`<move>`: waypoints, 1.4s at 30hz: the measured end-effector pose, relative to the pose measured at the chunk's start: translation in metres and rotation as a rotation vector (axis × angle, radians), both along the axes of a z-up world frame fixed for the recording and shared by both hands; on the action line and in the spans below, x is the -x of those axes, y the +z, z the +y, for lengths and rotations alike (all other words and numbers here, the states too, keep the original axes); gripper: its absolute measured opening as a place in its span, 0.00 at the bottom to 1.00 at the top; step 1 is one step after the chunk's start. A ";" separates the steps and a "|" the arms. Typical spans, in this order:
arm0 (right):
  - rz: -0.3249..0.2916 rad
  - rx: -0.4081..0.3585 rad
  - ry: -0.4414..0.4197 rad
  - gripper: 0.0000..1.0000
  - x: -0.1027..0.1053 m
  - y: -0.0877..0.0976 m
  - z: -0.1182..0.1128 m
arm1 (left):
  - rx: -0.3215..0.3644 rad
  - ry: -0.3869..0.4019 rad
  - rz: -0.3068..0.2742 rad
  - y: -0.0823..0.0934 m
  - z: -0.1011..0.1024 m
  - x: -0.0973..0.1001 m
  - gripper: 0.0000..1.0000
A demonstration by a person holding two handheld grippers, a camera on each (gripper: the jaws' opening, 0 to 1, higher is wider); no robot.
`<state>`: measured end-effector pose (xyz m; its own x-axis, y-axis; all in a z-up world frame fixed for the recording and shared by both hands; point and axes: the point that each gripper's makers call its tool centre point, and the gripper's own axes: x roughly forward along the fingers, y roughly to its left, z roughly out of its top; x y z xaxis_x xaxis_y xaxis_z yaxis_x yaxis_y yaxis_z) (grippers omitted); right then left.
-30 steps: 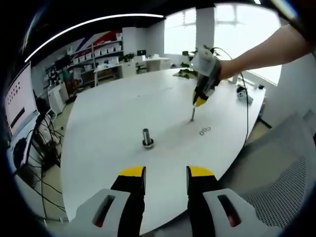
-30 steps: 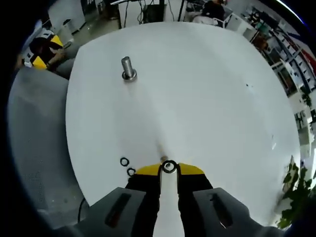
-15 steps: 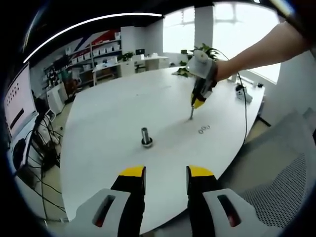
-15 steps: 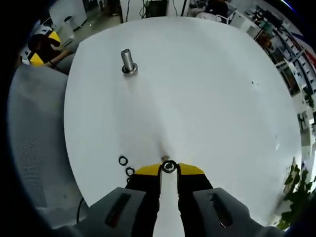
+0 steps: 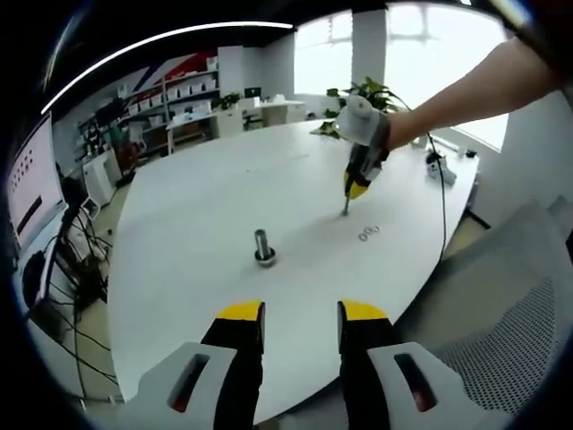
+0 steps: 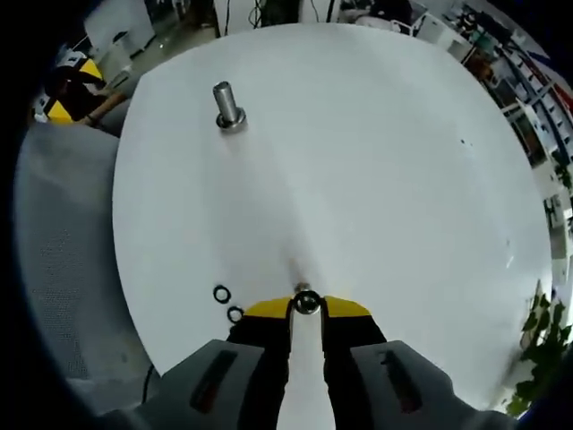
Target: Place the washer onto the threaded stud by aligning its center hole with the stud, sliding it down to the base, and recovering from edge contact or off-axis alignment until the washer reaches the visible bottom stop.
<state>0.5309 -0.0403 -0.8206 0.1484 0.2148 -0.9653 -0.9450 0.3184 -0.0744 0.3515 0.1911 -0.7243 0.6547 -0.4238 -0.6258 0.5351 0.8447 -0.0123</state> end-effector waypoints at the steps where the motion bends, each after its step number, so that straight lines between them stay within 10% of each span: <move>1: -0.001 0.000 0.001 0.14 0.000 0.000 0.000 | 0.000 0.000 -0.001 0.000 0.000 0.000 0.30; 42: 0.061 0.023 -0.029 0.14 0.006 -0.041 0.002 | -0.015 0.014 0.011 -0.003 0.004 0.000 0.30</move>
